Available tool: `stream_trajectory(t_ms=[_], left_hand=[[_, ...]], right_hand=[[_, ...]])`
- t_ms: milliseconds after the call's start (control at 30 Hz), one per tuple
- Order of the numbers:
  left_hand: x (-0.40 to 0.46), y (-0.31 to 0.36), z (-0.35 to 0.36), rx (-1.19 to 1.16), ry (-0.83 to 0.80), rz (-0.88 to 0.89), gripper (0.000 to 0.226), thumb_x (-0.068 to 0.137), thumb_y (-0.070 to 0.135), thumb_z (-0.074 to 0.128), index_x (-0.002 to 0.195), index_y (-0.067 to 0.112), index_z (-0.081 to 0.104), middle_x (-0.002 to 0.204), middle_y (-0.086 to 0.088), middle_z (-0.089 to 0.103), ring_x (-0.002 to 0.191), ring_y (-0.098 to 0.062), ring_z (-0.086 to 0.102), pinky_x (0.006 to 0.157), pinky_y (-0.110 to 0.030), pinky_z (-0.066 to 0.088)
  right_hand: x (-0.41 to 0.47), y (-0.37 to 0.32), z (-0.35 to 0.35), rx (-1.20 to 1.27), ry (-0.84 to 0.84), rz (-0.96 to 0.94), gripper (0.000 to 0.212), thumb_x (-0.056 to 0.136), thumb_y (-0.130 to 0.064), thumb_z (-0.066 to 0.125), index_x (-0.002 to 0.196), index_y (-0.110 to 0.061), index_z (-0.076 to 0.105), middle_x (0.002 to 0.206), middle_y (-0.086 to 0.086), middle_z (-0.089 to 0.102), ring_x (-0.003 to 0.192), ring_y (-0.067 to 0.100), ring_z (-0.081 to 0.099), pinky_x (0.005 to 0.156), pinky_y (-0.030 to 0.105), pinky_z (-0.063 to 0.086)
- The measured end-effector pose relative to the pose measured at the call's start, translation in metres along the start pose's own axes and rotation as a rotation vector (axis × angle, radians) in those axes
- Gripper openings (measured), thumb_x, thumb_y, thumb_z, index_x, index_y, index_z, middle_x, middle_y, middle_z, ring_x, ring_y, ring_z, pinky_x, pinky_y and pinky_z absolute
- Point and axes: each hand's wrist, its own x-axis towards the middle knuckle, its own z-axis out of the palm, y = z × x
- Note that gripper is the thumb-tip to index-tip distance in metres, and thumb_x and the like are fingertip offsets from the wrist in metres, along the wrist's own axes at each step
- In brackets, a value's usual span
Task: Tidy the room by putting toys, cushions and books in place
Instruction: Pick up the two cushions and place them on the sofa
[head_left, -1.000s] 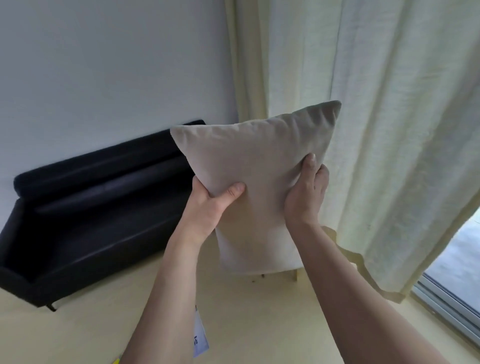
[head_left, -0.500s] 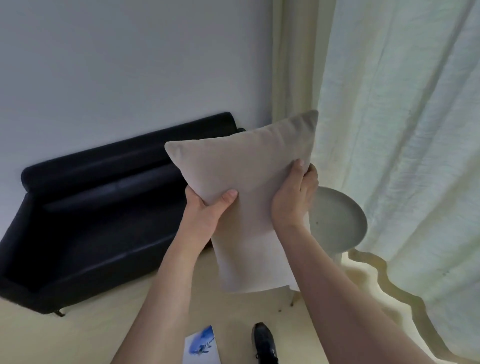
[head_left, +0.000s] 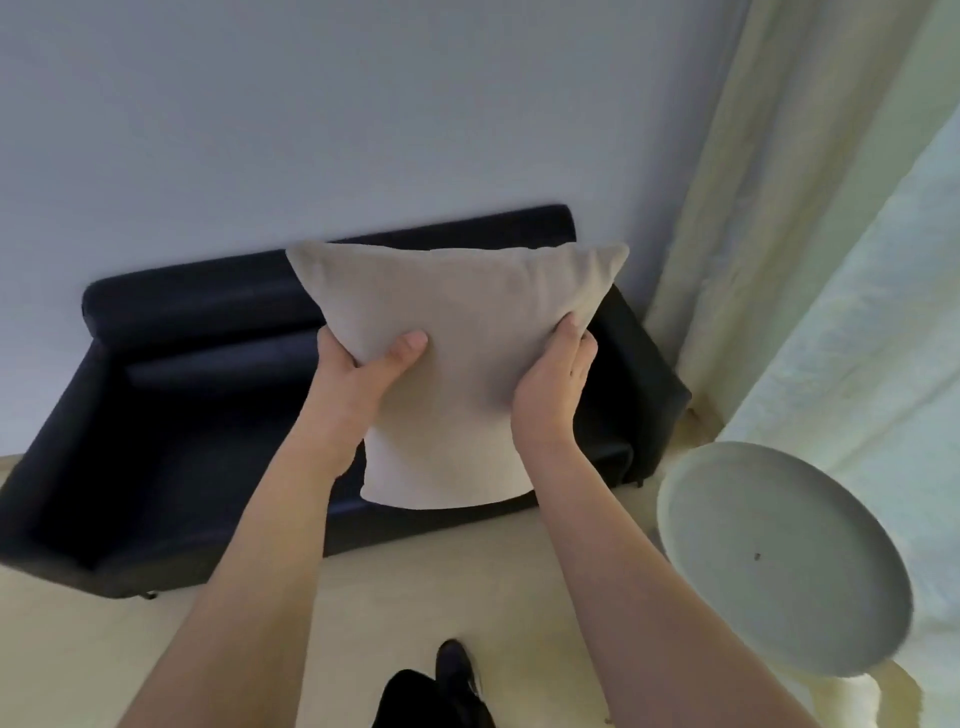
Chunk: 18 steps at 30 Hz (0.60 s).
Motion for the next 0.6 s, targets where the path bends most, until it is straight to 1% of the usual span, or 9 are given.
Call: stream_trajectory(t_ms=[33, 133, 200, 267, 300, 367, 467, 533, 600], left_hand=[[0.054, -0.010, -0.008, -0.043, -0.008, -0.022, 0.094, 0.068, 0.052, 0.085, 0.140, 0.029, 0.029, 0.130, 0.011, 0.055, 0.115, -0.010, 0.059, 0.094, -0.038, 0.051], [0.097, -0.028, 0.002, -0.111, -0.036, -0.112, 0.085, 0.074, 0.050, 0.078, 0.139, 0.037, 0.023, 0.129, 0.012, 0.054, 0.115, -0.011, 0.058, 0.092, -0.037, 0.051], [0.154, -0.044, -0.001, -0.127, -0.059, -0.167, 0.081, 0.076, 0.052, 0.076, 0.137, 0.039, 0.024, 0.128, 0.012, 0.055, 0.113, -0.012, 0.058, 0.085, -0.036, 0.051], [0.212, -0.050, -0.001, -0.123, -0.106, -0.231, 0.078, 0.078, 0.053, 0.075, 0.137, 0.037, 0.026, 0.127, 0.011, 0.055, 0.111, -0.012, 0.058, 0.076, -0.033, 0.050], [0.240, -0.050, -0.001, -0.121, -0.138, -0.257, 0.078, 0.078, 0.053, 0.075, 0.137, 0.035, 0.026, 0.127, 0.011, 0.055, 0.111, -0.011, 0.058, 0.076, -0.033, 0.049], [0.289, -0.050, -0.003, -0.097, -0.168, -0.287, 0.078, 0.078, 0.052, 0.077, 0.134, 0.034, 0.026, 0.125, 0.012, 0.054, 0.112, -0.011, 0.056, 0.082, -0.035, 0.049], [0.360, -0.050, -0.002, -0.006, -0.216, -0.281, 0.085, 0.075, 0.049, 0.081, 0.136, 0.033, 0.023, 0.123, 0.011, 0.053, 0.114, -0.015, 0.055, 0.097, -0.046, 0.049], [0.400, -0.050, 0.004, 0.025, -0.255, -0.296, 0.091, 0.071, 0.047, 0.084, 0.138, 0.032, 0.024, 0.124, 0.011, 0.055, 0.114, -0.017, 0.056, 0.098, -0.048, 0.048], [0.433, -0.050, 0.018, 0.036, -0.301, -0.313, 0.093, 0.068, 0.044, 0.087, 0.138, 0.032, 0.027, 0.124, 0.011, 0.056, 0.113, -0.016, 0.057, 0.094, -0.046, 0.050]], right_hand=[[0.037, 0.012, 0.040, -0.035, 0.015, 0.010, 0.047, 0.098, -0.055, 0.030, 0.131, -0.025, 0.043, 0.120, -0.008, 0.053, 0.107, 0.008, 0.051, 0.088, 0.029, 0.038], [0.079, 0.024, 0.055, -0.085, -0.012, 0.079, 0.052, 0.091, -0.057, 0.032, 0.137, -0.033, 0.038, 0.128, -0.009, 0.050, 0.113, 0.013, 0.049, 0.095, 0.038, 0.038], [0.123, 0.035, 0.083, -0.152, 0.025, 0.125, 0.056, 0.089, -0.057, 0.031, 0.140, -0.035, 0.034, 0.132, -0.007, 0.047, 0.112, 0.017, 0.046, 0.091, 0.040, 0.036], [0.162, 0.035, 0.111, -0.176, 0.071, 0.183, 0.058, 0.090, -0.060, 0.029, 0.141, -0.033, 0.033, 0.132, -0.005, 0.045, 0.111, 0.019, 0.045, 0.088, 0.041, 0.034], [0.181, 0.033, 0.124, -0.182, 0.095, 0.192, 0.058, 0.089, -0.061, 0.028, 0.141, -0.033, 0.033, 0.133, -0.004, 0.045, 0.111, 0.020, 0.045, 0.089, 0.041, 0.034], [0.212, 0.029, 0.152, -0.163, 0.147, 0.240, 0.060, 0.089, -0.061, 0.028, 0.141, -0.032, 0.033, 0.133, -0.004, 0.045, 0.113, 0.020, 0.045, 0.091, 0.041, 0.034], [0.259, 0.028, 0.181, -0.158, 0.172, 0.282, 0.055, 0.092, -0.056, 0.027, 0.141, -0.031, 0.034, 0.132, -0.005, 0.046, 0.115, 0.020, 0.044, 0.094, 0.041, 0.033], [0.289, 0.028, 0.187, -0.144, 0.182, 0.318, 0.055, 0.093, -0.056, 0.028, 0.142, -0.031, 0.034, 0.132, -0.007, 0.047, 0.116, 0.018, 0.042, 0.102, 0.044, 0.033], [0.317, 0.029, 0.188, -0.133, 0.204, 0.354, 0.060, 0.093, -0.059, 0.027, 0.146, -0.031, 0.031, 0.134, -0.007, 0.046, 0.121, 0.019, 0.041, 0.109, 0.046, 0.029]])
